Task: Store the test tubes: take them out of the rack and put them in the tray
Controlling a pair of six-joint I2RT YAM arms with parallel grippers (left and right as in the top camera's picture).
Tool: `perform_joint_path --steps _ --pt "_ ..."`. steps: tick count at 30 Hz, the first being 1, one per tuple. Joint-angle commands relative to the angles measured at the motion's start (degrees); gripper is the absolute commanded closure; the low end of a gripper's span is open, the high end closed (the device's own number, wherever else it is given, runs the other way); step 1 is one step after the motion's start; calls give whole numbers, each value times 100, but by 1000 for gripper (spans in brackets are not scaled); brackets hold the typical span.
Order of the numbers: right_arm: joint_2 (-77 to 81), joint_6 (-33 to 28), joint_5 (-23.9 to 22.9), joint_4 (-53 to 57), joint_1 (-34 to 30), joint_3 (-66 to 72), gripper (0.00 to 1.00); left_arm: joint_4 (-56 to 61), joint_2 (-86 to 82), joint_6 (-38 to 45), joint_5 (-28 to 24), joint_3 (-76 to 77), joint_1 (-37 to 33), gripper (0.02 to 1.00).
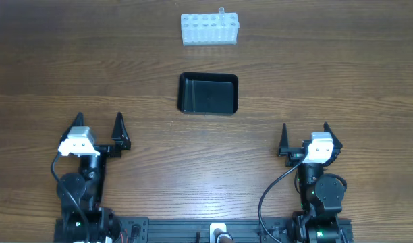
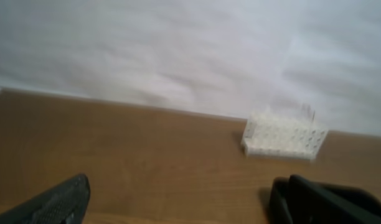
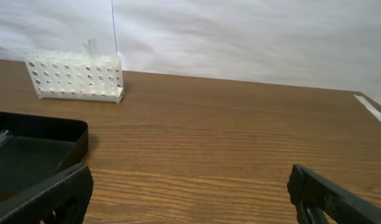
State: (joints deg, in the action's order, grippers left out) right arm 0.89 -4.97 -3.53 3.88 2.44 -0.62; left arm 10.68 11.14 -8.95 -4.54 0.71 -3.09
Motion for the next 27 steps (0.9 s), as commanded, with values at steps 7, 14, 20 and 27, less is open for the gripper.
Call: perform_joint_path --steps 7,14,20,27 --pt "-61 -26 28 20 -37 31 7 -1377 -905 107 -35 -39 -105 20" --pt "-61 -26 28 20 -37 31 9 -1504 -1097 127 138 -39 -131 23" --pt "-61 -26 28 20 -37 31 7 -1499 -1097 127 136 -39 -127 20" --pt "-61 -26 28 20 -37 31 7 -1497 -1097 127 136 -39 -127 20"
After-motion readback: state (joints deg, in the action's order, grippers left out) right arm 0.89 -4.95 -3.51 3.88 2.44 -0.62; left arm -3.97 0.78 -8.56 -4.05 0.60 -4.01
